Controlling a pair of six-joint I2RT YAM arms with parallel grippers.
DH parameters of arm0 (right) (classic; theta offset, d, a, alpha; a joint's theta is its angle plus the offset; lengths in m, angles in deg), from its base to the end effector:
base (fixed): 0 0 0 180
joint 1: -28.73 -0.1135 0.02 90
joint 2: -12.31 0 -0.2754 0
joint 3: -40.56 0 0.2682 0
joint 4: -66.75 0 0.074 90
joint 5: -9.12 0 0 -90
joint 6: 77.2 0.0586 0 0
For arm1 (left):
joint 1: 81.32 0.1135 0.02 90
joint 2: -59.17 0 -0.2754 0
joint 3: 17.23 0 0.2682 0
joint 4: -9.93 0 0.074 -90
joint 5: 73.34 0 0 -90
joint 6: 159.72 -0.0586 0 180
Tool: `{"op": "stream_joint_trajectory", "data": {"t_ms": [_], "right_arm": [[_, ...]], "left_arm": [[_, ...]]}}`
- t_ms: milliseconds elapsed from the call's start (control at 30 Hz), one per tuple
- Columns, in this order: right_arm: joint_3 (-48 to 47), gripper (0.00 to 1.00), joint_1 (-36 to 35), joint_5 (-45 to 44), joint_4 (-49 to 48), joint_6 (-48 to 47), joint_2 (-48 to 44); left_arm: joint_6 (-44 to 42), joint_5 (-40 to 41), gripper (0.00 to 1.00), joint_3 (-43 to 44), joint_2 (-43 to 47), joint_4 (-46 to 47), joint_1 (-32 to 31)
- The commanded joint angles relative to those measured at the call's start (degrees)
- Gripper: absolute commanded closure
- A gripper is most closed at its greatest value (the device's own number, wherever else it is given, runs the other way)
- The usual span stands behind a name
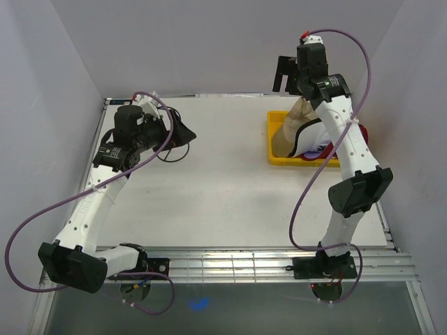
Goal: Stack the hats
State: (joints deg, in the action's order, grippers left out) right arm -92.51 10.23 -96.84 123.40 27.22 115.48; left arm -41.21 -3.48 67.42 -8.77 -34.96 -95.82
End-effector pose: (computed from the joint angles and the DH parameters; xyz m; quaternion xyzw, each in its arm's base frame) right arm 0.4144 0.1217 0.4567 0.0427 0.8453 0.0338 0.5315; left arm 0.2730 -0.0914 0.3849 -0.0139 0.8494 -0.3250 0.4156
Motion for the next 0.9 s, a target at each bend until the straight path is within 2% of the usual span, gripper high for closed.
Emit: {"op": "stream_joint_trajectory", "data": {"t_ms": [0, 33, 233, 467, 600, 767, 867], "right_arm": [[-6.5, 0.00, 0.0, -6.1, 8.4, -2.8, 5.2], [-5.6, 0.04, 0.1, -5.8, 7.8, -3.2, 5.9], [0.2, 0.07, 1.1, -3.0, 6.0, -3.3, 8.4], [14.0, 0.07, 2.9, -2.9, 3.7, -3.3, 4.1], [17.8, 0.08, 4.5, -2.1, 3.0, -3.5, 2.7], [23.4, 0.15, 5.6, -4.2, 3.1, -3.2, -0.4], [28.6, 0.15, 6.5, -4.1, 1.3, -2.5, -3.1]], "left_arm": [[-0.1, -0.7, 0.02, 1.2, 0.9, -0.6, -0.3], [0.0, -0.9, 0.02, 1.1, 0.8, -0.5, -0.3], [0.2, -1.9, 0.02, 1.1, 0.2, -0.2, -0.3], [0.3, -2.3, 0.02, 0.1, 0.3, 0.1, -0.3], [0.3, -2.4, 0.02, -0.8, 0.6, 0.3, -0.3], [0.2, -2.3, 0.02, -1.6, 1.1, 0.5, -0.3], [0.1, -2.4, 0.02, -2.0, 1.1, 0.7, -0.3]]}}
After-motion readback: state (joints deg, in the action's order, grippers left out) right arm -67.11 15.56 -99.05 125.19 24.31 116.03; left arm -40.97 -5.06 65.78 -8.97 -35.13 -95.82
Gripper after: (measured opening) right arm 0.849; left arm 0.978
